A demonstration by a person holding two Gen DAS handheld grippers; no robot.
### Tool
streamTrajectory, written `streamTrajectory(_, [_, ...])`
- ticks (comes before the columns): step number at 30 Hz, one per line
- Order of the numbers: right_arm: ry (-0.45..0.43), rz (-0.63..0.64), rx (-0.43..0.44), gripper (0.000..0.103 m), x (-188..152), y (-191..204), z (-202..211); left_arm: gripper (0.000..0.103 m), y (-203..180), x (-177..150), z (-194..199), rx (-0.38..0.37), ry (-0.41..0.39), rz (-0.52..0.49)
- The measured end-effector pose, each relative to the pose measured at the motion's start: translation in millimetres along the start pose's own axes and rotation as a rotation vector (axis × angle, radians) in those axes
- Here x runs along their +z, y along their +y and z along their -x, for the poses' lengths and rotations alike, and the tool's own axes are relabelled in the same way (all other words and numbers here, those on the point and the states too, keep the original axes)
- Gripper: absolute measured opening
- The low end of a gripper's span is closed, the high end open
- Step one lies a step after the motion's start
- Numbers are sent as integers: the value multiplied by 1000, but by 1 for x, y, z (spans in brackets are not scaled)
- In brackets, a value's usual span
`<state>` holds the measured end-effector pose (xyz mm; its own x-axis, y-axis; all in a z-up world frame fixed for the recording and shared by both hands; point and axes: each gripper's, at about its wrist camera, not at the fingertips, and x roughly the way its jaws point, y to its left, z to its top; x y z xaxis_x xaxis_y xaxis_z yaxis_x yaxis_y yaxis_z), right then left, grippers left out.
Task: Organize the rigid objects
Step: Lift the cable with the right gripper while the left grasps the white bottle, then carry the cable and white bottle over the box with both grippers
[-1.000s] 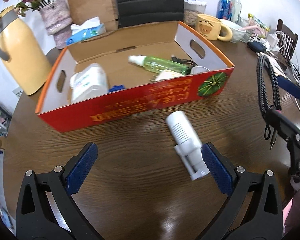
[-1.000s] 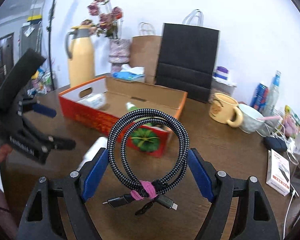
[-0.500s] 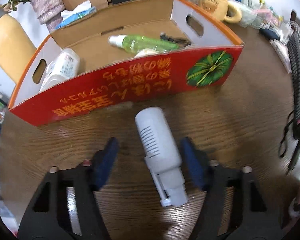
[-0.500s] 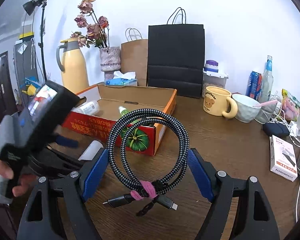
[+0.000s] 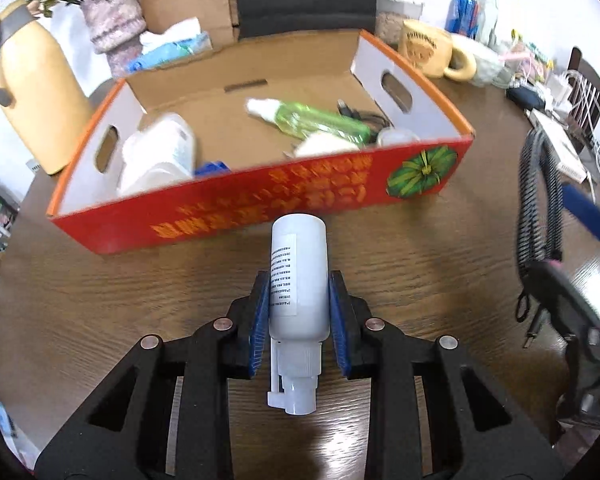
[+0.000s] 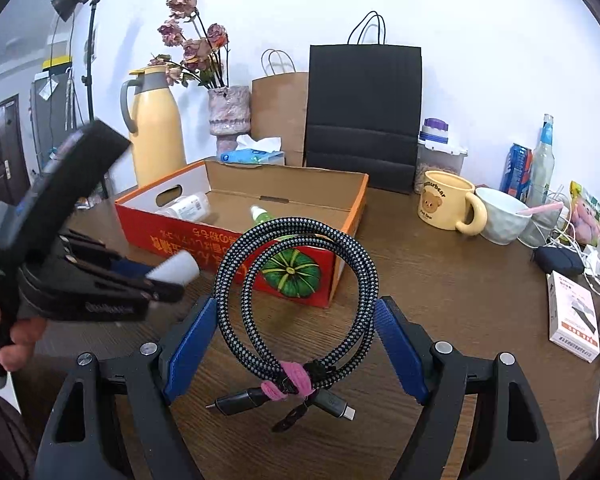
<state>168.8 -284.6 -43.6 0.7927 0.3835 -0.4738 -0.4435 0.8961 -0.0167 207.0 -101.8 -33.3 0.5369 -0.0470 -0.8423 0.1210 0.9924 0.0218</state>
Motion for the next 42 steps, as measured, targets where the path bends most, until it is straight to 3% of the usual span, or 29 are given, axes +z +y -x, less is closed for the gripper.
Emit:
streamTrajectory(10, [-18, 0, 16, 84, 31, 33, -19, 24, 46, 22, 40, -9, -119, 5])
streamTrajectory(23, [-43, 48, 1, 85, 96, 76, -63, 24, 110, 73, 46, 13, -227, 41])
streamTrajectory(32, [-43, 20, -16, 85, 130, 78, -107, 24, 136, 106, 15, 9, -242, 119])
streamTrajectory(42, [-22, -39, -28, 85, 133, 51, -144, 24, 143, 111, -37, -28, -163, 139])
